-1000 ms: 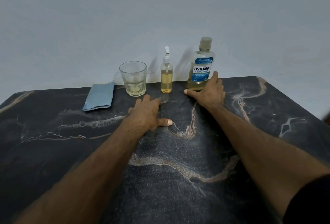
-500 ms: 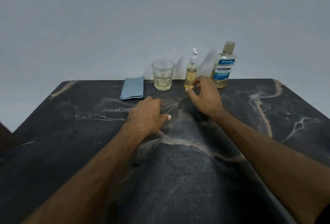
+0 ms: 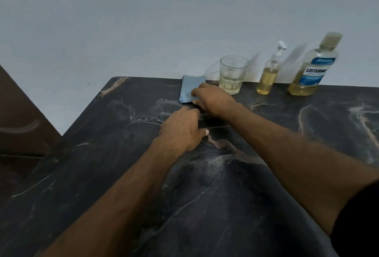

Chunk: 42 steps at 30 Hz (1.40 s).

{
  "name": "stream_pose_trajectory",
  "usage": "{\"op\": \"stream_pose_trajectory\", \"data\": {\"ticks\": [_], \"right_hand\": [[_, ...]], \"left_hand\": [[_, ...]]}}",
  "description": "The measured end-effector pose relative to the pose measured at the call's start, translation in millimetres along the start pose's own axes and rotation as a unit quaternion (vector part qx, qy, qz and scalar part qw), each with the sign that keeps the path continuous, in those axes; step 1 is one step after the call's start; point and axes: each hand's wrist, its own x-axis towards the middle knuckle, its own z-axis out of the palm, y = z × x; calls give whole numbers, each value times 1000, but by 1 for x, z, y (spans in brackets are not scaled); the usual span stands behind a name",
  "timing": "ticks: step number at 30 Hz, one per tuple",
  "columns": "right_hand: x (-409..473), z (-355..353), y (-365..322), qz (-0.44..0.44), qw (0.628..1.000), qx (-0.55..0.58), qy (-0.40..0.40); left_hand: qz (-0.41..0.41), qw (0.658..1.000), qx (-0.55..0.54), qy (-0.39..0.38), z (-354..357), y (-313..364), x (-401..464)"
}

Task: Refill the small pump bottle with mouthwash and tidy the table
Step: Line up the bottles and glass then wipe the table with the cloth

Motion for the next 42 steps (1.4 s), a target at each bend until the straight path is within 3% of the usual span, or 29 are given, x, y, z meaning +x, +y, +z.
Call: {"op": "stream_pose_trajectory", "data": {"ticks": [5,11,16,20,32,36,42], "right_hand": [[4,9,-6,10,997,-72,11],[-15,-6,-5,25,998,-28,55],[-81,-26,4,13,993,15,119],[-160,-33,10,43,991,42,118],[-373,-43,2,34,995,38,80],[-389,-42,-1,32,998,50,31],[-351,-34,-4,118,980,113,116]], "left_hand": [[5,1000,15,9,2,-1,3],[21,999,-49,4,2,-7,-13],[56,994,-77,49,4,4,-56],[117,988,-76,59,18,36,-107],[115,993,-32,-26,30,77,-176],[109,991,-29,-70,31,81,-177],[102,991,-15,-89,26,83,-173]]}}
